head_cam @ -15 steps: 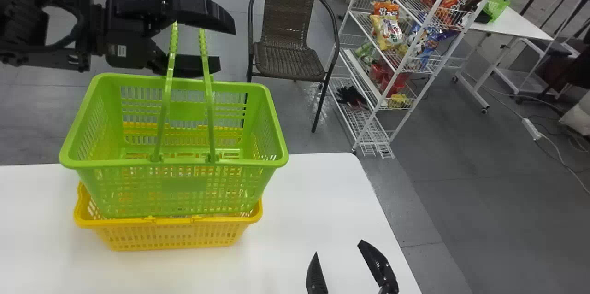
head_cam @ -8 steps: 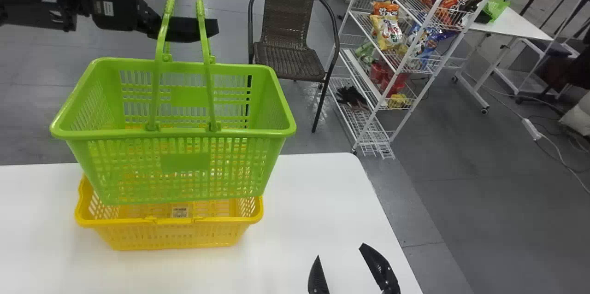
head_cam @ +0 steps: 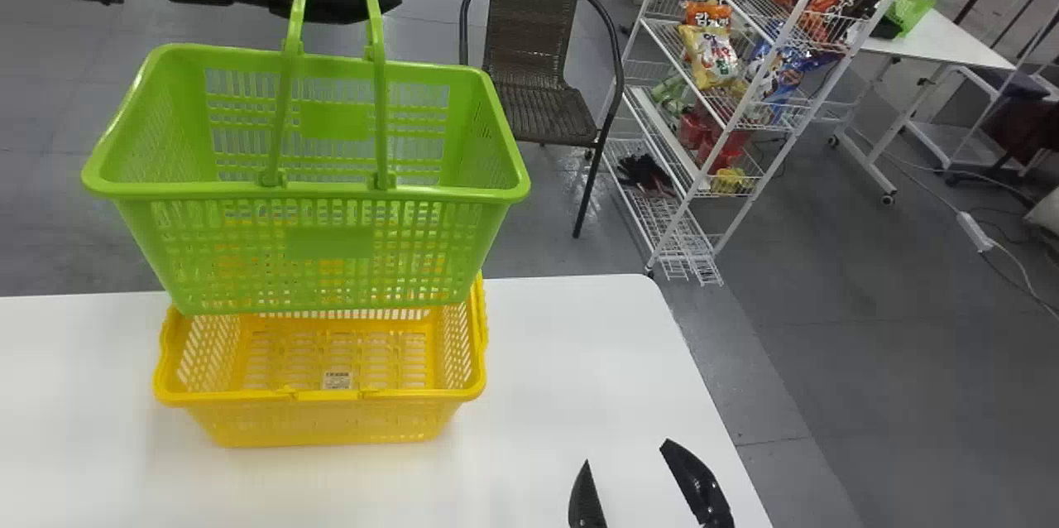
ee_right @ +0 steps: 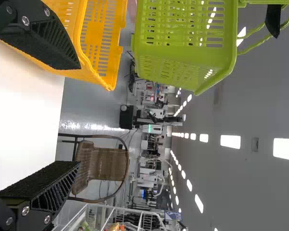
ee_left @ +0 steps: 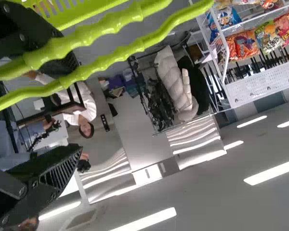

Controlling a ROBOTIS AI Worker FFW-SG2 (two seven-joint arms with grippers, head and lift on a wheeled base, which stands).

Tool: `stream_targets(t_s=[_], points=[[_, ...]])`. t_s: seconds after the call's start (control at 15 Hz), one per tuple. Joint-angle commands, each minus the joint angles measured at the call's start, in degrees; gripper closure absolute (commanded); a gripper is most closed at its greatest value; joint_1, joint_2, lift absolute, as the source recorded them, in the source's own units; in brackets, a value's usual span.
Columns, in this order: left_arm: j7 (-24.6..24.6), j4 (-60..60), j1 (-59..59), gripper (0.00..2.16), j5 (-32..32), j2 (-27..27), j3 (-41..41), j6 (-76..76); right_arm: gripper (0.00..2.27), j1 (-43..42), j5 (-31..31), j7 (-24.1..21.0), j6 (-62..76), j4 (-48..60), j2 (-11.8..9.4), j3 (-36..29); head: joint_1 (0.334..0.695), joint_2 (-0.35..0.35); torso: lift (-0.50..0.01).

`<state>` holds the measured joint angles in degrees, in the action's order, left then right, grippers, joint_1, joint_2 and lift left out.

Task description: Grasp handle with right gripper to insert into left gripper then lift and swing left to center

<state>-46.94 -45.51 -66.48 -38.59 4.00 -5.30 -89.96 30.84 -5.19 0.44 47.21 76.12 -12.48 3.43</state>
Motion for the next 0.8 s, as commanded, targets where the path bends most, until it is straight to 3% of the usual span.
stream_targets(t_s=[0.0, 0.13, 0.27, 0.33, 0.73], points=[[0.00, 0.43, -0.14, 1.26, 0.09, 0.83, -0.67, -0.07, 0.13, 0.00, 0.00, 0.00, 0.12, -0.09, 0.00, 0.00, 0.695, -0.296, 0.000], [0.00, 0.60, -0.32, 1.82, 0.09, 1.10, -0.59, -0.07, 0.13, 0.00, 0.00, 0.00, 0.12, -0.09, 0.00, 0.00, 0.695, -0.289, 0.000], [-0.88, 0.60, -0.76, 1.89, 0.09, 1.53, 0.03, -0.07, 0.13, 0.00, 0.00, 0.00, 0.12, -0.09, 0.00, 0.00, 0.695, -0.282, 0.000], [-1.32, 0.60, -1.11, 2.14, 0.53, 1.89, 0.38, -0.07, 0.13, 0.00, 0.00, 0.00, 0.12, -0.09, 0.00, 0.00, 0.695, -0.278, 0.000], [-3.86, 0.60, -1.81, 2.13, 2.12, 6.72, 1.96, -0.07, 0.13, 0.09, 0.00, 0.00, 0.64, -0.09, 0.00, 0.00, 0.695, -0.254, 0.000]])
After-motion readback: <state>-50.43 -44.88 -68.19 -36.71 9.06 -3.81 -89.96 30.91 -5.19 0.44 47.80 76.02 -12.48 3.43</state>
